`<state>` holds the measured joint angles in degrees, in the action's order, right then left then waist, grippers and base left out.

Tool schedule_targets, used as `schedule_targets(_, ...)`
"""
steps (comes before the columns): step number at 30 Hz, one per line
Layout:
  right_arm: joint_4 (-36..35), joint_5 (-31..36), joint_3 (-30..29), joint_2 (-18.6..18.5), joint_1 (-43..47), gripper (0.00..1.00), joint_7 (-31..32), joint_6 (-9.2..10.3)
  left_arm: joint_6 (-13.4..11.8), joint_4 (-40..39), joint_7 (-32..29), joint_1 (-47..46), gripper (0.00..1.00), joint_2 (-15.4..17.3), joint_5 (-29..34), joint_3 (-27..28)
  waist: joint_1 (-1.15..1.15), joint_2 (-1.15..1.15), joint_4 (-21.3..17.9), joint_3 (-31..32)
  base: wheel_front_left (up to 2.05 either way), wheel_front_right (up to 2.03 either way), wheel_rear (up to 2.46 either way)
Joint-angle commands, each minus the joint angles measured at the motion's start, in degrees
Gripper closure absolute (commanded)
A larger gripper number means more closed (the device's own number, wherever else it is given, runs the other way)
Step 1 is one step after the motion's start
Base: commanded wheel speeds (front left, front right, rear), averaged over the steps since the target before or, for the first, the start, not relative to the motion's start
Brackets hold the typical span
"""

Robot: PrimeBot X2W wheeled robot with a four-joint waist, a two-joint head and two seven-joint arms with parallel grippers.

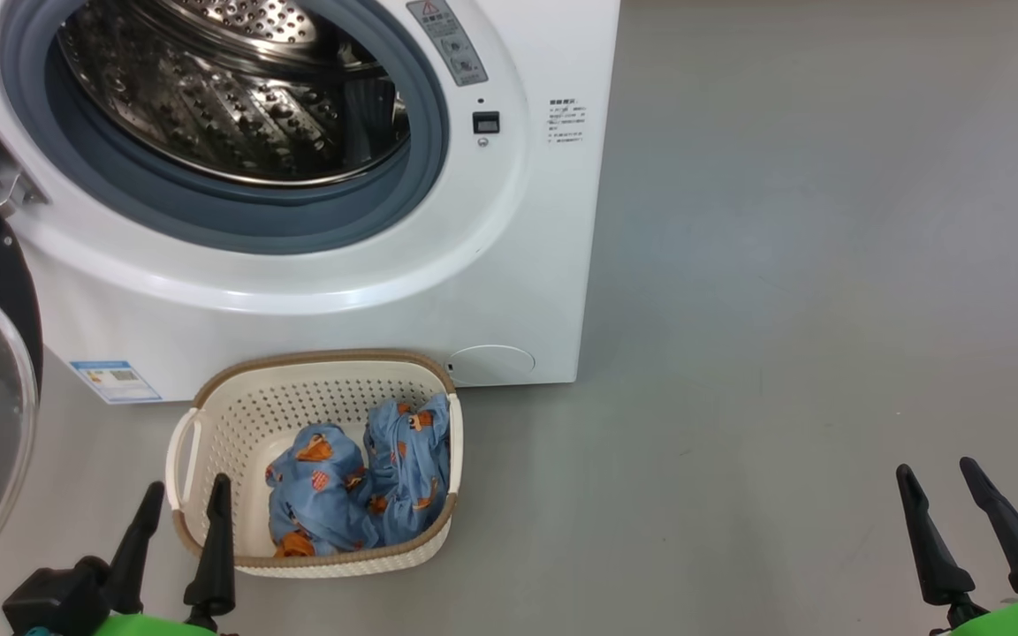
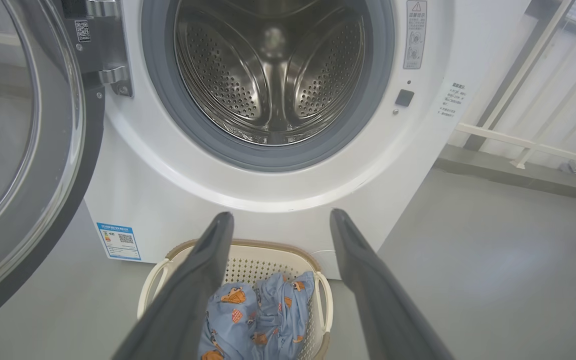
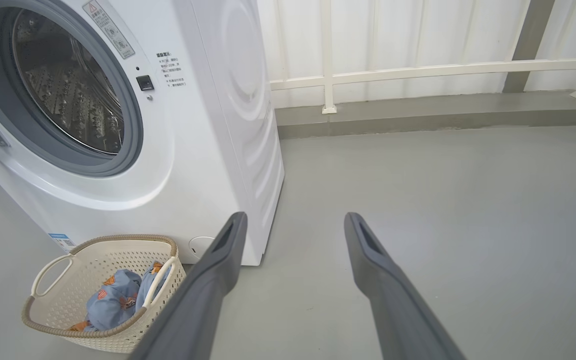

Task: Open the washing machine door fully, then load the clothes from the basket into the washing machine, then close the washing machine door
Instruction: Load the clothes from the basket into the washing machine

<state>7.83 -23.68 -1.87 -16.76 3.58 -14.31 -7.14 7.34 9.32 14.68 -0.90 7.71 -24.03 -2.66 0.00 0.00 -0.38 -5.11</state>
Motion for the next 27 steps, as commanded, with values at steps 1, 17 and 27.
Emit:
schedule_targets(1,-1.4,0.5,0.9,-1.4,-0.4,0.00,-0.7,-0.35,0.1,-0.6,0.3,-1.6,0.00,1.4,-0.6,1.6,0.00,0.00,0.3,-0.3,0.14,-0.52,0.38)
schedule_targets(17,-1.5,0.3,1.1,-1.0,-1.8,0.00,-0.7,-0.35,0.1,-1.3,0.3,-3.3,0.00,1.7,0.0,1.4,0.00,0.00,0.6,-2.3,0.75,-1.34,0.59)
schedule_targets(27,-1.4,0.2,1.3,-0.6,-2.3,0.00,-0.7,-0.35,0.1,-1.0,0.3,-3.6,0.00,0.4,1.0,0.9,0.00,0.00,0.5,-3.0,0.27,-0.28,0.00)
